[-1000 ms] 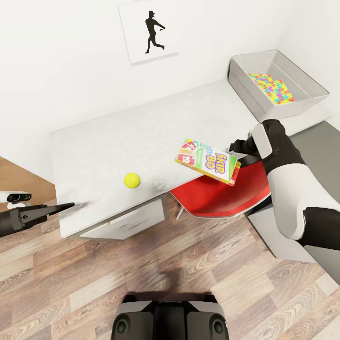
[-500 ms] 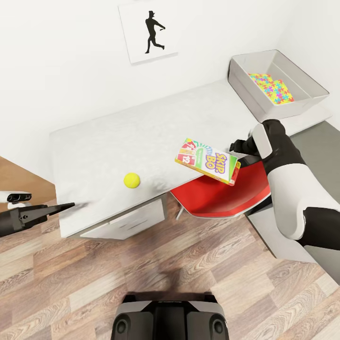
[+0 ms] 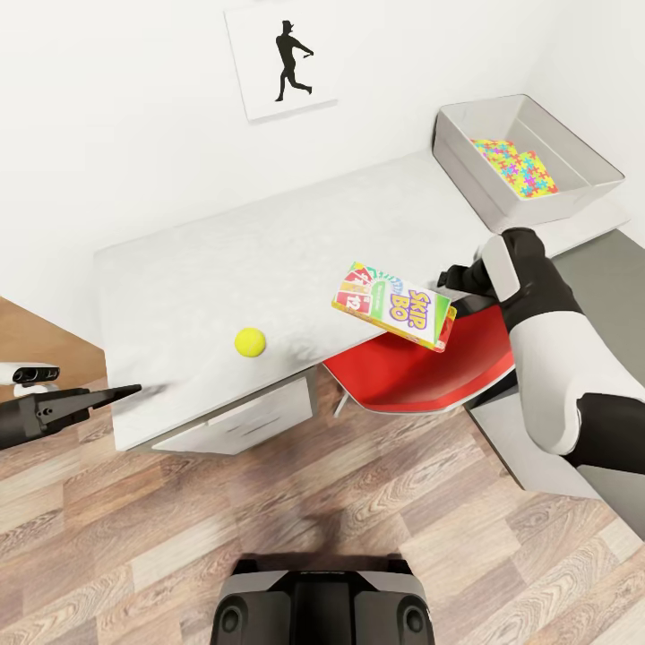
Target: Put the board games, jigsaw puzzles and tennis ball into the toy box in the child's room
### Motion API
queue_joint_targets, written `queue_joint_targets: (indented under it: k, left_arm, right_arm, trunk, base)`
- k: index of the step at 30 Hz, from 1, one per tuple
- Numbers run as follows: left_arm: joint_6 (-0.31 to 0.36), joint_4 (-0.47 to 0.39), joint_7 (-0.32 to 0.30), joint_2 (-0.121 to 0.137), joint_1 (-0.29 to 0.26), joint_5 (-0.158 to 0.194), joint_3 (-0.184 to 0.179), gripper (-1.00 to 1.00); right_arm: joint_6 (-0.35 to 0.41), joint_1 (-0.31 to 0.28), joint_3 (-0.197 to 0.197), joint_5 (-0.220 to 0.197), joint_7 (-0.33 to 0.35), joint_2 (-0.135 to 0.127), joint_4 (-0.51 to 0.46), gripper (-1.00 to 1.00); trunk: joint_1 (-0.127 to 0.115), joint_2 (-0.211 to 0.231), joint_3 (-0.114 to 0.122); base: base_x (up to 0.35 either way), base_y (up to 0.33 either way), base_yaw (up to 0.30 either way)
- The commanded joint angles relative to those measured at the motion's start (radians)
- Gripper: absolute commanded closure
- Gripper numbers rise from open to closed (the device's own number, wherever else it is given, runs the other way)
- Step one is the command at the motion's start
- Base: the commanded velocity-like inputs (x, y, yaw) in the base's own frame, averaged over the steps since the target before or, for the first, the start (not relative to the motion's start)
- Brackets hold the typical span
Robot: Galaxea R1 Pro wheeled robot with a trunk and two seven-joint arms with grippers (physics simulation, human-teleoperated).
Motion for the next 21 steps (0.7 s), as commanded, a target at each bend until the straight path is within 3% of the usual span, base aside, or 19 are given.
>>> queue_joint_targets:
  k: [1, 21]
  left_arm:
    - [0.011, 0.000, -0.004, 0.000, -0.001, -0.001, 0.000, -1.00]
    - [0.011, 0.000, -0.004, 0.000, -0.001, -0.001, 0.000, -1.00]
  right_arm:
    - [0.002, 0.001, -0.001, -0.011, -0.009, 0.000, 0.000, -1.00]
    - [-0.037, 0.006, -0.003, -0.012, -0.009, 0.000, 0.015, -1.00]
  trunk:
    - [0.001, -0.002, -0.001]
    - [0.001, -0.002, -0.003]
  base:
    - [0.000, 0.000, 0.000]
    - [0.000, 0.000, 0.000]
